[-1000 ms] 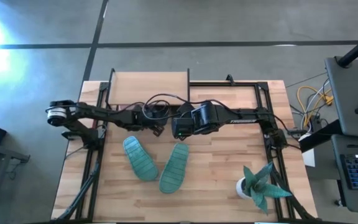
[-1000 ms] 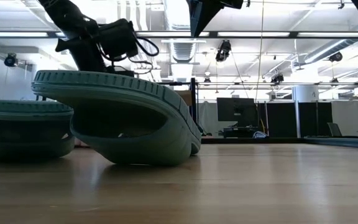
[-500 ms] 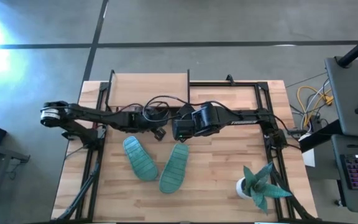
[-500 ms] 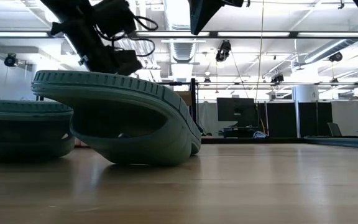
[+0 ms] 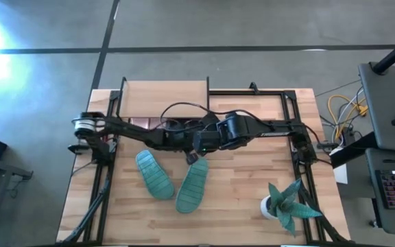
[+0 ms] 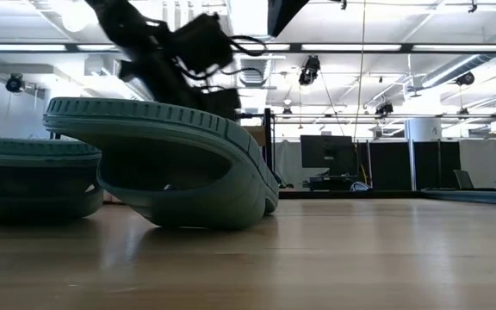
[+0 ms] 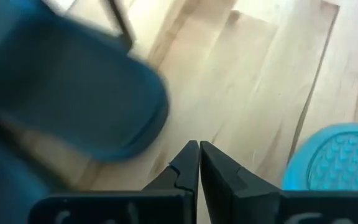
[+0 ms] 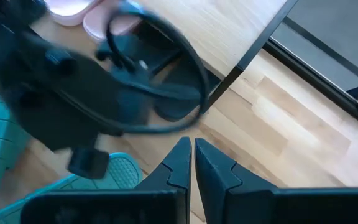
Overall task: Pick and place slides into the shelf
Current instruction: Adjust the black and pink slides under the shelf, then put the right green slide on the shelf
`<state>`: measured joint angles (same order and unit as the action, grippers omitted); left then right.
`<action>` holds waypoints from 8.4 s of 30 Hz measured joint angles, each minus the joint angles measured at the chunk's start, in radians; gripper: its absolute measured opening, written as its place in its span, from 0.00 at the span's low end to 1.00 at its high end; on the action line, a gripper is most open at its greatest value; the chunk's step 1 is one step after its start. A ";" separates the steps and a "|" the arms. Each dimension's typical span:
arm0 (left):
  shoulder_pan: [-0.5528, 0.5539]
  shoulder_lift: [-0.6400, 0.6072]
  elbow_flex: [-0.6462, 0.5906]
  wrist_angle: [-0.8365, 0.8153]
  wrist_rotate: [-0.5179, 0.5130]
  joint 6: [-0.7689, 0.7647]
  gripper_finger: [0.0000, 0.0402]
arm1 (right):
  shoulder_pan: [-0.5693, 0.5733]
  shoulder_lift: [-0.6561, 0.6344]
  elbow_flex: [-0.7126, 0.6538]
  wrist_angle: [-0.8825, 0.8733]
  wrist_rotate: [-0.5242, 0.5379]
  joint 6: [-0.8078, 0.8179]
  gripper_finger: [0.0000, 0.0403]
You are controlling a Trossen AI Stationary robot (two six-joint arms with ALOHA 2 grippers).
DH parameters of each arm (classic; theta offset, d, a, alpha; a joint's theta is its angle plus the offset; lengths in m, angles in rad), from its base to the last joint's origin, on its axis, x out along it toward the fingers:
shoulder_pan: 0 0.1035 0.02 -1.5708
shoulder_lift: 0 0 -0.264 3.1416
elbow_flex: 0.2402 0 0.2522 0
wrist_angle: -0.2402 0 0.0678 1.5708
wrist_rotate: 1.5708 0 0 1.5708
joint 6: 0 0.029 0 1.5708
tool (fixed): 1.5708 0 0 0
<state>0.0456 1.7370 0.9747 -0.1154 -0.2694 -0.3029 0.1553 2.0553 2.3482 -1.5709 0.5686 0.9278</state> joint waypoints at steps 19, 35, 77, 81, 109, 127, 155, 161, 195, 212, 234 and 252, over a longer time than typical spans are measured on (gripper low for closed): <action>0.020 0.174 0.173 -0.053 -0.271 0.310 0.00 | 0.047 -0.026 -0.002 0.000 0.001 0.055 0.03; -0.006 -0.055 0.199 -0.091 0.212 0.201 0.00 | 0.047 -0.026 -0.005 0.000 -0.011 0.018 0.03; -0.743 -0.741 -0.267 -0.315 -0.047 -0.763 0.00 | 0.354 -0.190 -0.944 1.000 -0.198 0.688 0.05; -0.779 -0.742 -0.267 -0.404 -0.054 -0.765 0.00 | 0.373 -0.190 -0.969 1.022 -0.200 0.771 0.14; -0.794 -0.756 -0.267 -0.523 -0.147 -0.686 0.00 | 0.407 -0.032 -1.047 1.467 -0.115 1.002 0.60; -0.794 -0.759 -0.266 -0.522 -0.102 -0.689 0.00 | 0.367 0.007 -1.047 1.544 -0.045 0.975 0.55; -0.794 -0.759 -0.266 -0.522 -0.101 -0.688 0.00 | 0.323 0.064 -1.047 1.645 -0.075 0.929 0.41; -0.794 -0.759 -0.266 -0.523 -0.101 -0.687 0.00 | 0.329 0.064 -1.047 1.630 -0.093 0.935 0.48; -0.794 -0.758 -0.267 -0.532 -0.102 -0.687 0.00 | 0.229 -0.106 -1.042 1.192 -0.141 0.693 0.60; -0.794 -0.758 -0.267 -0.531 -0.102 -0.707 0.00 | 0.330 -0.114 -1.021 1.226 -0.209 0.719 0.61; -0.794 -0.759 -0.267 -0.529 -0.102 -0.711 0.00 | 0.324 -0.039 -1.019 1.396 -0.203 0.694 0.59; -0.794 -0.759 -0.267 -0.530 -0.102 -0.711 0.00 | 0.327 -0.041 -1.011 1.425 -0.182 0.594 0.10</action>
<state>-0.7485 0.9783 0.7074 -0.6453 -0.3710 -1.0134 0.4821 2.0148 1.3367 -0.1455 0.3868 1.5221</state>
